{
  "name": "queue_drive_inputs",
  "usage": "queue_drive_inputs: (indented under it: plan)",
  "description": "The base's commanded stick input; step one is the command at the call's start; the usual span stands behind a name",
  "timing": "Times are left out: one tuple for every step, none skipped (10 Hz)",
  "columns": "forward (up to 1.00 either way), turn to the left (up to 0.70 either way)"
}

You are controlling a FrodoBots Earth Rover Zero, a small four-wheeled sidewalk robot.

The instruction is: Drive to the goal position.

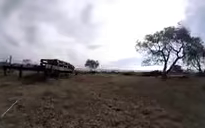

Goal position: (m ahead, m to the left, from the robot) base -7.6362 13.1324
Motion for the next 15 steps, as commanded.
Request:
queue_drive_inputs:
  plan:
    - [0.7,0.27]
    - [0.7,0.27]
    - [0.7,0.27]
    - [0.7,0.27]
    - [0.7,0.27]
    - [0.7,0.27]
    - [0.7,0.27]
    - [0.7,0.27]
    - [0.7,0.27]
    - [0.53,0.31]
    - [0.12,0.42]
    - [0.0,0.45]
    - [0.0,0.45]
    - [0.0,0.45]
    - [0.0,0.45]
